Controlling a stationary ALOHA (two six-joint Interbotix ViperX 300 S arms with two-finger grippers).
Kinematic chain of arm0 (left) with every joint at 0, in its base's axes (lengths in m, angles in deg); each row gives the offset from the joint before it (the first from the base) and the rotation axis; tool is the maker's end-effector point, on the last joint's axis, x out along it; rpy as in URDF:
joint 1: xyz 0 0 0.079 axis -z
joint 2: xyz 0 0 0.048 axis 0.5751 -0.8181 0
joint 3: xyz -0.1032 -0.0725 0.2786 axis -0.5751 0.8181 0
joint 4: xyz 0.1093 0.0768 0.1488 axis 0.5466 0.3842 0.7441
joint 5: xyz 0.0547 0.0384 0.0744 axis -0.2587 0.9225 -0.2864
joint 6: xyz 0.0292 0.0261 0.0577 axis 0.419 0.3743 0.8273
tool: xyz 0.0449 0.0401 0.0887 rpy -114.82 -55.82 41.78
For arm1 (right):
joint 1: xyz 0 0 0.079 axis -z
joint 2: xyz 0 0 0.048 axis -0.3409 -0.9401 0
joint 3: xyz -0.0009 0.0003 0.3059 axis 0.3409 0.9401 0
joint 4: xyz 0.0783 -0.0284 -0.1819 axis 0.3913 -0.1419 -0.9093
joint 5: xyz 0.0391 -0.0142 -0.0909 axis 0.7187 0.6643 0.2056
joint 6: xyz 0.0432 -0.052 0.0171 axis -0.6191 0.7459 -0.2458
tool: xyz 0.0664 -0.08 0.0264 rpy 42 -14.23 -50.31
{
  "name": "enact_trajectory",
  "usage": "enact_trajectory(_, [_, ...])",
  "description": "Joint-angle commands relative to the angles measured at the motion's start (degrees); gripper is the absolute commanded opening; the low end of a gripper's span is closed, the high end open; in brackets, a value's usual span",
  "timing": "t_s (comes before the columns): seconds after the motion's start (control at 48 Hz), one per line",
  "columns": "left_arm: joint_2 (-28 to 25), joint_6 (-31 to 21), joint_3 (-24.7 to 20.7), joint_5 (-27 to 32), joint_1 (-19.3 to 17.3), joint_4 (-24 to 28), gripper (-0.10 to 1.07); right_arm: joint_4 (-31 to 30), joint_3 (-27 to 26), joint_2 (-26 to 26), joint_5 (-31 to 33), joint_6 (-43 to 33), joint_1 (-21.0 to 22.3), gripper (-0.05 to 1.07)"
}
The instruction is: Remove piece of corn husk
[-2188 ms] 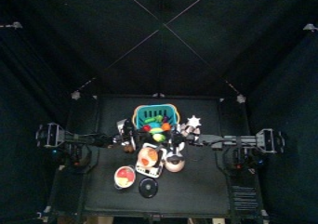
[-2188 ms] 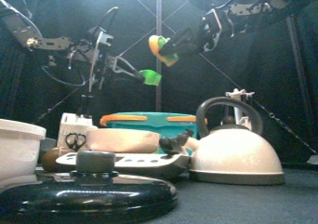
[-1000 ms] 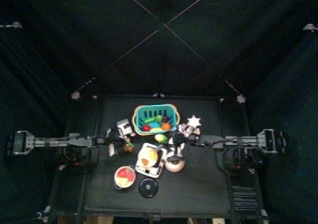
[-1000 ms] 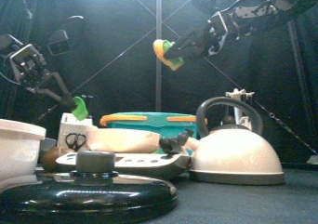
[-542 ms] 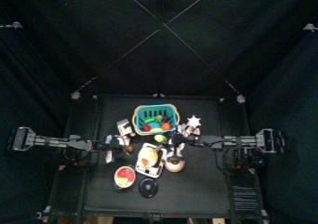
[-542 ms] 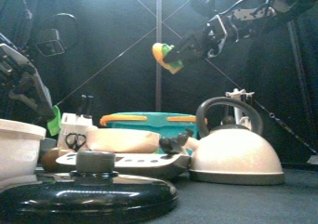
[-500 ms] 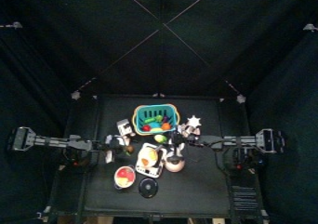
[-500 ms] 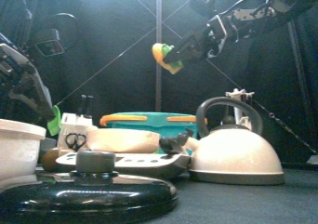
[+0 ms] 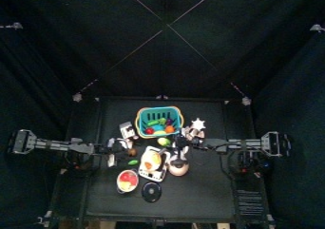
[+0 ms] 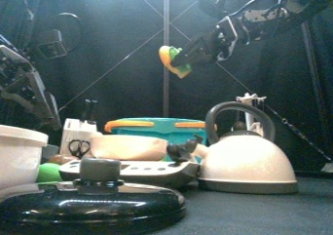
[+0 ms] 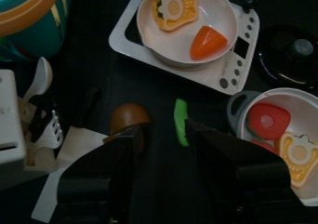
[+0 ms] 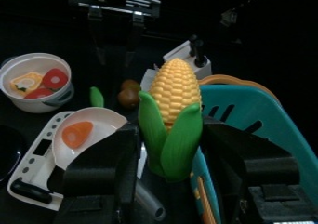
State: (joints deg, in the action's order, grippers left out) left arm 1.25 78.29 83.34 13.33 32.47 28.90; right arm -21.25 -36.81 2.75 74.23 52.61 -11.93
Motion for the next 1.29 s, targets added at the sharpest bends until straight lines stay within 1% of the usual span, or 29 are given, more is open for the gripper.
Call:
enact_trajectory(0.0, [0.0,0.1,-2.6,-3.4,-1.4,0.5,0.84,0.1,-1.7,0.4,-0.6,0.0,0.1,0.52])
enact_trajectory(0.104, [-0.1,-0.2,-3.8,-9.4,-3.6,0.6,0.84,0.1,-2.3,-0.4,-0.6,-0.1,0.1,0.52])
enact_trajectory(0.208, [-0.2,-0.8,-4.7,-18.3,-5.7,-0.6,0.84,0.4,-3.2,-1.4,-0.6,0.0,0.1,0.52])
enact_trajectory(0.229, [-0.4,-0.9,-4.9,-21.4,-6.2,-1.9,0.84,0.5,-3.3,-1.8,-0.5,0.0,0.0,0.52])
enact_trajectory(0.333, [-1.4,-1.0,-5.1,-31.3,-6.5,-8.6,0.84,0.5,-4.5,-3.2,0.4,0.0,0.1,0.52])
enact_trajectory(0.396, [-2.2,-1.0,-5.4,-35.6,-6.5,-13.4,0.84,0.4,-5.4,-4.2,1.7,0.0,0.1,0.52])
enact_trajectory(0.417, [-2.7,-1.0,-5.6,-37.2,-6.5,-15.6,0.84,0.4,-5.8,-4.6,2.1,0.0,0.1,0.52])
enact_trajectory(0.438, [-3.2,-1.0,-5.9,-37.8,-6.5,-17.1,0.84,0.4,-6.2,-4.9,2.5,0.0,0.1,0.52])
enact_trajectory(0.458, [-3.3,-0.9,-6.1,-38.1,-6.5,-17.6,0.84,0.3,-6.6,-5.3,3.1,0.1,0.1,0.52])
enact_trajectory(0.479, [-4.0,-0.9,-6.4,-38.2,-6.5,-19.5,0.84,0.2,-7.3,-5.9,3.9,0.0,0.1,0.52])
enact_trajectory(0.542, [-5.4,-0.9,-7.6,-38.2,-6.5,-22.9,0.84,0.1,-8.8,-6.9,5.4,0.0,0.1,0.52])
enact_trajectory(0.604, [-7.0,-0.8,-8.8,-38.1,-6.4,-25.1,0.84,0.0,-10.4,-8.0,7.0,0.1,0.1,0.52])
enact_trajectory(0.75, [-11.3,-0.8,-11.2,-38.1,-6.2,-25.5,0.84,-1.8,-13.9,-10.2,11.0,0.1,0.0,0.52])
enact_trajectory(0.896, [-15.8,-1.1,-14.1,-38.0,-4.8,-25.7,0.84,-4.0,-16.8,-11.6,15.6,0.0,0.1,0.52])
enact_trajectory(0.958, [-16.4,-1.5,-14.8,-37.4,-4.7,-26.5,0.84,-4.3,-17.8,-12.1,17.6,0.0,0.4,0.52])
enact_trajectory(1.104, [-16.0,-3.1,-14.9,-35.5,-4.7,-29.3,0.84,-5.6,-19.2,-12.8,20.9,0.0,0.9,0.52])
enact_trajectory(1.271, [-14.6,-5.4,-14.4,-34.0,-4.7,-29.5,0.84,-7.6,-20.5,-12.6,25.0,-0.1,2.0,0.52])
